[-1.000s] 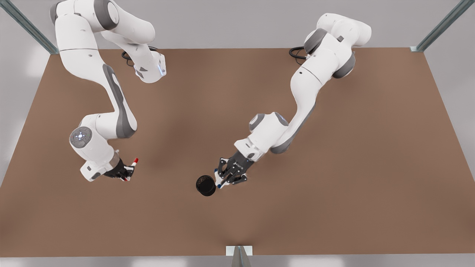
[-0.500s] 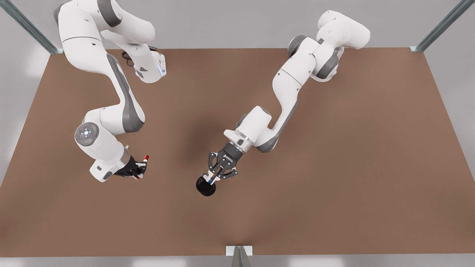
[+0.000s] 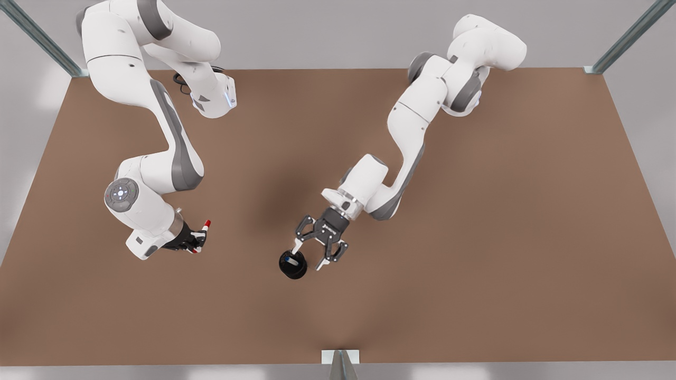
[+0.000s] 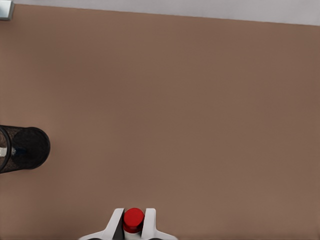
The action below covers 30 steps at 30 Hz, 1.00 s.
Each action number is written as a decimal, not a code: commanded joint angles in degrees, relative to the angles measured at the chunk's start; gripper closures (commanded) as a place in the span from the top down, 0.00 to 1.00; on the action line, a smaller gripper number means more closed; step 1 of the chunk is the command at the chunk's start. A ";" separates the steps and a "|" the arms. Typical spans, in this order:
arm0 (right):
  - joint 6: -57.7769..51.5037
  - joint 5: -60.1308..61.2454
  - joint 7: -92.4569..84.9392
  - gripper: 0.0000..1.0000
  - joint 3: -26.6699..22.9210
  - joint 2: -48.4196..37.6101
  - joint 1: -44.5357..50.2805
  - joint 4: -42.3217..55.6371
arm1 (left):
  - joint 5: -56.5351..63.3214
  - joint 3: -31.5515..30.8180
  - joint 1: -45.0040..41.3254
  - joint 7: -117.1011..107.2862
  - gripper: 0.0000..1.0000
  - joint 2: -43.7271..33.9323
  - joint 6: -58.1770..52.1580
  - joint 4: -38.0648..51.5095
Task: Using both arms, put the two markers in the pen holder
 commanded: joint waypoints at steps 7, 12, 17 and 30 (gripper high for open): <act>2.03 -4.46 19.61 0.21 2.44 6.72 18.34 15.43 | 7.50 -4.02 30.73 7.75 1.00 -28.26 -106.41 -2.20; 14.33 -10.09 20.32 0.21 1.82 13.31 20.89 22.48 | 11.74 -2.96 36.18 19.54 1.00 -51.19 -113.83 -16.77; 24.88 -12.02 20.32 0.21 1.47 14.81 20.28 17.02 | 16.40 -2.79 35.92 17.16 1.00 -46.28 -113.90 -15.30; 29.63 -12.11 20.49 0.66 1.47 10.85 18.26 5.42 | 16.22 -2.79 35.92 17.16 1.00 -44.70 -114.07 -15.74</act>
